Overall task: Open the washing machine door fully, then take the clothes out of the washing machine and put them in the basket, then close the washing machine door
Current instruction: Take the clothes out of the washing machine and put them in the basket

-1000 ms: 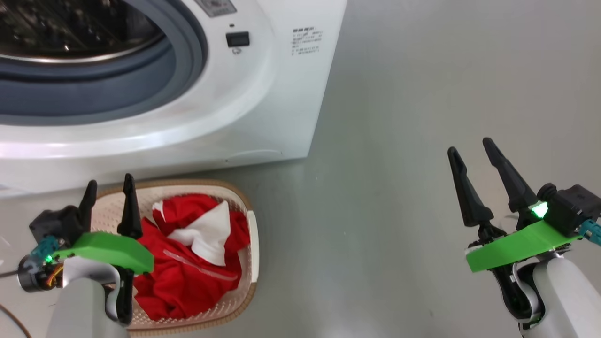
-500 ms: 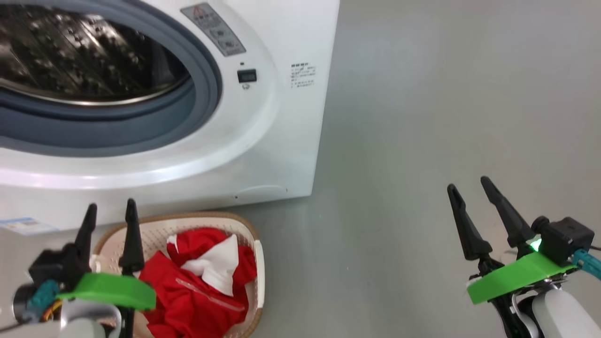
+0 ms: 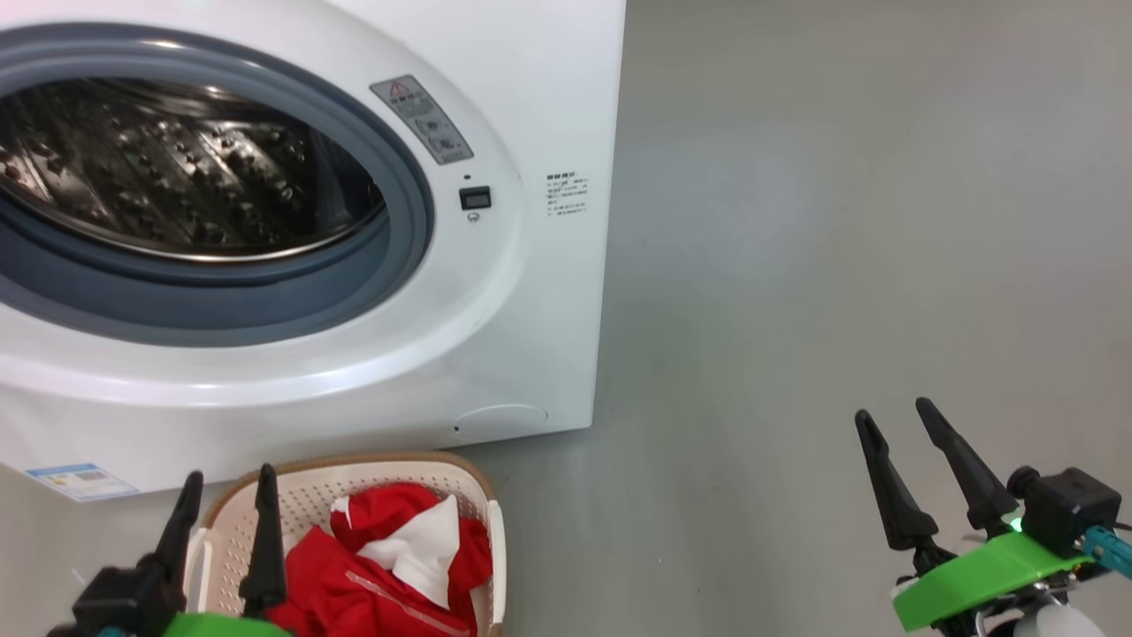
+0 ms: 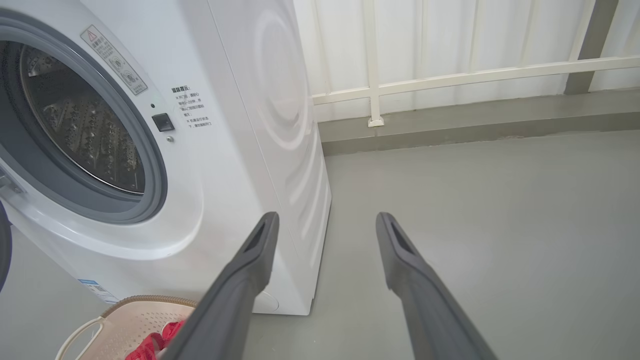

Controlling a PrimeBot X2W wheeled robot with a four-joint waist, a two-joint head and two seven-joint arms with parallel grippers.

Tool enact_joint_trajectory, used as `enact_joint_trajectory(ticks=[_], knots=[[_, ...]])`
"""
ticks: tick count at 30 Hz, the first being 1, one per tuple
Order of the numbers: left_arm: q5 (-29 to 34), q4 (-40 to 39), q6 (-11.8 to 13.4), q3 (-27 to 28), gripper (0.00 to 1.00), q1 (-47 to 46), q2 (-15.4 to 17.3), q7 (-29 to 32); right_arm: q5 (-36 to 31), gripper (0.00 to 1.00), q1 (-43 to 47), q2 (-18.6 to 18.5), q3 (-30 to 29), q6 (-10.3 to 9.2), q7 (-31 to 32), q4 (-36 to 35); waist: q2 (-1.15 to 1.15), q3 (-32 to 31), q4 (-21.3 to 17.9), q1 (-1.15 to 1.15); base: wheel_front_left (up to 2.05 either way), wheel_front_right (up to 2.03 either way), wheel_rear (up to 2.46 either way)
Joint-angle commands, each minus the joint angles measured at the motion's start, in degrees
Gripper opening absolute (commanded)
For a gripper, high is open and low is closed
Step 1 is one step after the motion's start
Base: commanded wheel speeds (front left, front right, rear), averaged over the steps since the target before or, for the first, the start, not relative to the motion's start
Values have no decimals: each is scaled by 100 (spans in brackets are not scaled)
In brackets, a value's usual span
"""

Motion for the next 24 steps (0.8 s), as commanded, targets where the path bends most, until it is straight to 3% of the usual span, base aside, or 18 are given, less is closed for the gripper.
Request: enact_joint_trajectory(ticks=[1, 24], knots=[[-69, -223, 50, 151, 100, 65, 103, -35, -64, 100, 55, -84, 53, 36, -37, -132, 0, -97, 5, 0, 0, 0, 0], [-220, -883, 273, 118, 100, 953, 103, -35, -120, 100, 585, -87, -122, 36, -37, -170, 0, -459, -44, 0, 0, 0, 0]])
